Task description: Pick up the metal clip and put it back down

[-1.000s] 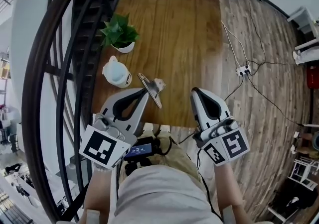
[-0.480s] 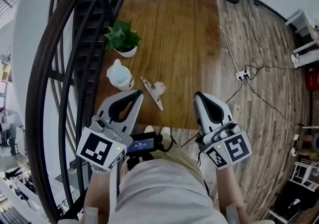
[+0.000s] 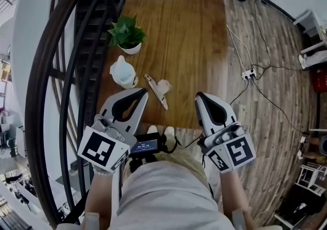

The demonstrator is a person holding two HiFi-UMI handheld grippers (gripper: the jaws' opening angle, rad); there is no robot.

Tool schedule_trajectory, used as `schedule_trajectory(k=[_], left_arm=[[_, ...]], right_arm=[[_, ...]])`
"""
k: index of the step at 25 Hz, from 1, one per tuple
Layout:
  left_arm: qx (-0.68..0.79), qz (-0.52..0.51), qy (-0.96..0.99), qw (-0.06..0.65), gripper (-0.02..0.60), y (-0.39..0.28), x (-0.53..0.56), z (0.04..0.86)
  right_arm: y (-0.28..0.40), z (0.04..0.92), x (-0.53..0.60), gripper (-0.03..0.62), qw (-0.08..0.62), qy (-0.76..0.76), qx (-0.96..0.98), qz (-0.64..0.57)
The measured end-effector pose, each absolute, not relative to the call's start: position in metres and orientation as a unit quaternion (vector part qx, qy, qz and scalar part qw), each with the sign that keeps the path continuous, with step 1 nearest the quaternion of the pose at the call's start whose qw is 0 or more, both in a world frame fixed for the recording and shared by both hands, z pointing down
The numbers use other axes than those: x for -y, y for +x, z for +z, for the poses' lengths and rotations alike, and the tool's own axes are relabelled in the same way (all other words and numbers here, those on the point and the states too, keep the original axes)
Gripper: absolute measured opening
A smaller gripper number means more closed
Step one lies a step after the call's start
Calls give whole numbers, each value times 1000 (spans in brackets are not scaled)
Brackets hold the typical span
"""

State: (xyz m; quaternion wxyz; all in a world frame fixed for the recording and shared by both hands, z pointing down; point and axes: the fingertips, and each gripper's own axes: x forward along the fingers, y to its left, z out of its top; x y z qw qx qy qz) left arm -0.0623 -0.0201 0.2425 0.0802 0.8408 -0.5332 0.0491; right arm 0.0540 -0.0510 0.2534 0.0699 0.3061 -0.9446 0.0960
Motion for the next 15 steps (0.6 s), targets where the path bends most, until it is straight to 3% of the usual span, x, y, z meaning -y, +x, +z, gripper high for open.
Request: schedule_trajectory(k=[15], left_arm=[[529, 47, 843, 88, 5, -57, 22, 246]], right_arm=[[48, 255, 47, 2, 82, 301, 946, 87]])
